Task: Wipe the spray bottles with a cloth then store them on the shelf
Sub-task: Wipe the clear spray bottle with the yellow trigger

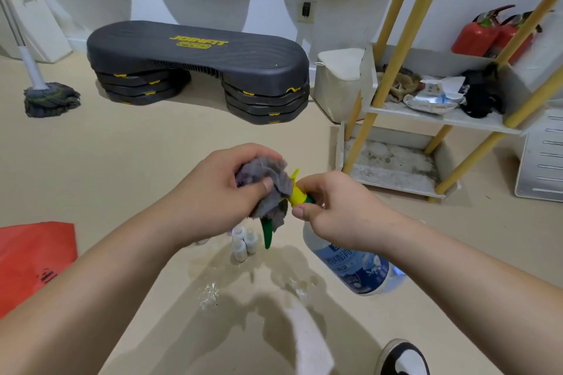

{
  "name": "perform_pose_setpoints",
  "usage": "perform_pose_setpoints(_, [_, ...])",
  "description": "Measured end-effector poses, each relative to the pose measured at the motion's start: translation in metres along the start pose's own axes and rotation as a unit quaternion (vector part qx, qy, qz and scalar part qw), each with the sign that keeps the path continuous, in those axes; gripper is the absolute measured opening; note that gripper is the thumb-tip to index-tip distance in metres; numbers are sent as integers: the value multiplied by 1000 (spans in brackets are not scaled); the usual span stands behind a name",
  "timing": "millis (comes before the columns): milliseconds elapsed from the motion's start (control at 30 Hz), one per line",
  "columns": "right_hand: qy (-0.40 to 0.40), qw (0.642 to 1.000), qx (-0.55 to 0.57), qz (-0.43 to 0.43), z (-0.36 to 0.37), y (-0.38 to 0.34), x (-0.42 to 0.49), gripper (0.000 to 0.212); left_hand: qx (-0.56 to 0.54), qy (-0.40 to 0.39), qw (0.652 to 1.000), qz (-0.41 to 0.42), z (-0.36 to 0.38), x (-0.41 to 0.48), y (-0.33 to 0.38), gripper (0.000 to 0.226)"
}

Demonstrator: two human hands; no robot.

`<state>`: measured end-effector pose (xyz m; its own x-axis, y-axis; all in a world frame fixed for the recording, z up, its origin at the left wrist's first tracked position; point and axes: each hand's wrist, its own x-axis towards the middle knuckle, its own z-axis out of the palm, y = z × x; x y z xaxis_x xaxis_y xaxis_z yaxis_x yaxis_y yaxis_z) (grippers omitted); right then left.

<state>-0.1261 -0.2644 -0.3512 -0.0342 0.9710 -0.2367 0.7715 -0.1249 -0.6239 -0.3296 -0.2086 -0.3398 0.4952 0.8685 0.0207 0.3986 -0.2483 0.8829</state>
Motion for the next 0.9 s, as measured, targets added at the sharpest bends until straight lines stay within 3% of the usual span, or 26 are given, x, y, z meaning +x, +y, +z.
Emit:
perform_pose_setpoints(167, [8, 993, 117, 22, -5, 5, -2, 21, -110, 168, 976, -79, -24, 5, -1, 19])
perform_pose_setpoints(267, [17, 994, 102, 19, -1, 4, -2, 22, -171, 109, 978, -49, -18, -2, 5, 20])
perform_pose_setpoints(367, [35, 995, 93, -12, 1, 0, -2, 19, -18, 18, 998, 51, 10, -13, 0, 28])
perform_pose_setpoints(433, [37, 994, 98, -27, 4, -3, -2, 13, 44, 57, 995, 66, 22, -12, -7, 32])
perform_pose_setpoints(533, [28, 990, 135, -21, 6, -7, -3, 19, -42, 99, 994, 28, 27, -5, -4, 17])
perform_pose_setpoints(633, [12, 988, 157, -8, 4, -8, -4, 20, -37, 139, 989, 30, 26, 0, 1, 14])
perform_pose_setpoints(700, [15, 987, 161, 3, 3, -8, -4, 30, -46, 220, 974, -10, 20, 8, 0, 17])
perform_pose_setpoints(800, [37, 985, 168, 30, -1, -8, -4, 39, -197, 290, 930, -112, 6, 17, -2, 24])
perform_pose_setpoints(900, [47, 985, 162, 28, 0, -3, -2, 30, -294, 266, 903, -164, -1, 17, 1, 26])
